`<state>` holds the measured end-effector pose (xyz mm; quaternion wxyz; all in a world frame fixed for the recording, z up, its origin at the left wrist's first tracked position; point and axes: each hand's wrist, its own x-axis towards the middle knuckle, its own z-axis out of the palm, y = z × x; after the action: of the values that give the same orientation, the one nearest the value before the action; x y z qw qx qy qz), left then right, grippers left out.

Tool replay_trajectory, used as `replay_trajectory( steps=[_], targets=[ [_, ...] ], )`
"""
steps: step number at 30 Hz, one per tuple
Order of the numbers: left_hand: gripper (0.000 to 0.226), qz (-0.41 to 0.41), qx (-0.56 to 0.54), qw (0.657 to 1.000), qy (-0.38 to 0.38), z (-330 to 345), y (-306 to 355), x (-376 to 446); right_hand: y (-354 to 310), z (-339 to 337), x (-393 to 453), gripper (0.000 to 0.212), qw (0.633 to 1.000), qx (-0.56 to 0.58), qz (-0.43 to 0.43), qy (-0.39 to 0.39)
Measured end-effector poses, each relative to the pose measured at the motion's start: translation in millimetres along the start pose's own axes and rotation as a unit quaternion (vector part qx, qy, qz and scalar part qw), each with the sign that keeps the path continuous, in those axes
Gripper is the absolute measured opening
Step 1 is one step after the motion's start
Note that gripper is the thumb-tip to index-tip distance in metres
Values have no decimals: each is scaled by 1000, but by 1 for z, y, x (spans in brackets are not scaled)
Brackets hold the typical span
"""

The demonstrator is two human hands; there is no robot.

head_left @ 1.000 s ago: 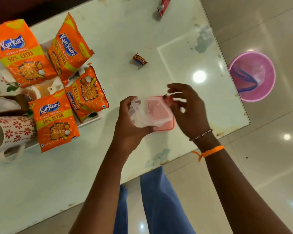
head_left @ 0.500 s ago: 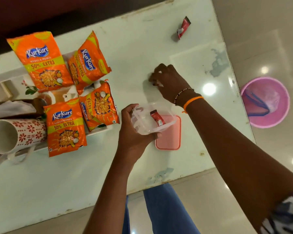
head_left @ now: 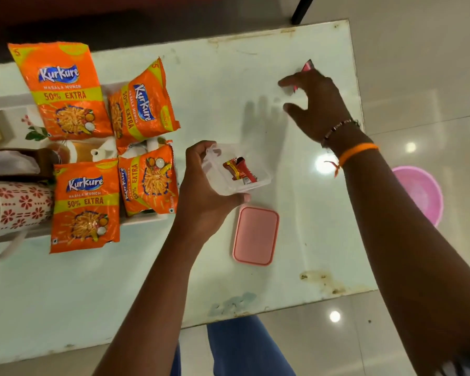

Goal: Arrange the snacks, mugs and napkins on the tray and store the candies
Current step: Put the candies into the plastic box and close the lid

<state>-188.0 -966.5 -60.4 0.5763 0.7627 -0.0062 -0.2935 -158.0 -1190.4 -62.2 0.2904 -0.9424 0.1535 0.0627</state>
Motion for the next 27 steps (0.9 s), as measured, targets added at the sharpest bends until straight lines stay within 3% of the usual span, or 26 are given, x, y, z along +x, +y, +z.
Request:
replay_trajectory(
  steps=[4,7,12,16,18,20,23,25,27],
  targets=[
    [87,-6,-1,1000,0,2,-2,-2,30,23,34,50,992,-77,87,-56],
    [88,-20,-5,1000,2,5,-7,-8,28,40,24,32,990,-105,85,-45],
    [88,-35,-6,999,-4,11,-11,-21,-10,46,-32,22,990,93,92,54],
    [86,-37,-13,999,-6,12,-13,-28,-44,35,-75,21,980,178,29,81],
    [87,-33,-19,999,2,8,-13,-31,-54,32,-93,13,981,191,9,20],
    [87,-30,-23,999,5,5,-13,-35,-60,31,-108,5,971,216,9,-98],
    [88,-28,-29,999,-7,-2,-16,-42,-69,30,-125,25,924,322,22,-206],
    [88,-25,-29,999,-17,-6,-19,-48,-72,30,-131,31,920,354,31,-168],
    [86,-17,-20,999,-26,-12,-23,-56,-69,33,-137,28,928,357,67,-76]
  ],
)
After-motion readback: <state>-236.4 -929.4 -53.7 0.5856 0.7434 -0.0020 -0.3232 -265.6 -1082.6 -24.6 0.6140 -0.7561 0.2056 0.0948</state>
